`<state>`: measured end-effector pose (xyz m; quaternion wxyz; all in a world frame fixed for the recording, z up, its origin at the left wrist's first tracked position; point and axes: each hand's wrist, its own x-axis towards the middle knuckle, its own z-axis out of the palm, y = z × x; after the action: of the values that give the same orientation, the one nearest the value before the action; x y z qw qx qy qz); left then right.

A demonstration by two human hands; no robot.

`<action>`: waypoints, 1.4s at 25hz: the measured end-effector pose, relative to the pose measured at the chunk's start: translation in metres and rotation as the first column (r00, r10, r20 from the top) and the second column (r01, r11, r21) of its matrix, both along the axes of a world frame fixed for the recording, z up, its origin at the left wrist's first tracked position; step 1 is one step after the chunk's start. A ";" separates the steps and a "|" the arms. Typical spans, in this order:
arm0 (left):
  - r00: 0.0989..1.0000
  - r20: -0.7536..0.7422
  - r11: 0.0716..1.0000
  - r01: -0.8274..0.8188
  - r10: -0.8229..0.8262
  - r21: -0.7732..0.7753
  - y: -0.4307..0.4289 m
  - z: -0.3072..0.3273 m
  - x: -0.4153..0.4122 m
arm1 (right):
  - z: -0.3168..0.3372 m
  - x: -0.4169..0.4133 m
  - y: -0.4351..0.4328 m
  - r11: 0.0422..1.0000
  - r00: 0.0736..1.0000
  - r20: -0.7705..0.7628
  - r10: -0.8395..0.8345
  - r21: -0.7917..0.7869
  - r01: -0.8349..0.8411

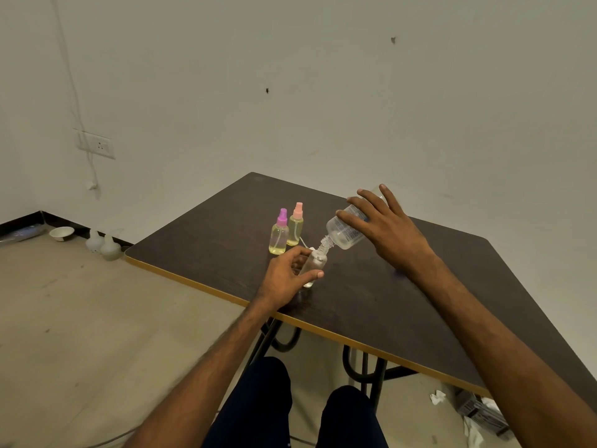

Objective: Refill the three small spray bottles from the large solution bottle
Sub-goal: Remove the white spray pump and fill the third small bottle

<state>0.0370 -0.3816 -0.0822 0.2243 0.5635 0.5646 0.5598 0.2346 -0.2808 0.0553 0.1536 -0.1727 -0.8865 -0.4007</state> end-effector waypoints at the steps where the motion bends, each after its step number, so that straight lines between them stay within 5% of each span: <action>1: 1.000 0.001 1.000 0.000 0.000 0.000 0.000 0.000 0.000 | 0.000 0.000 0.000 1.000 1.000 0.001 0.000 -0.001 0.000; 35: 1.000 -0.001 1.000 0.000 0.000 -0.004 -0.001 0.000 0.000 | 0.002 -0.004 0.001 1.000 1.000 0.018 0.018 0.021 -0.018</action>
<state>0.0371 -0.3824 -0.0825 0.2253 0.5631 0.5658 0.5586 0.2308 -0.2794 0.0575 0.1511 -0.1593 -0.8851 -0.4104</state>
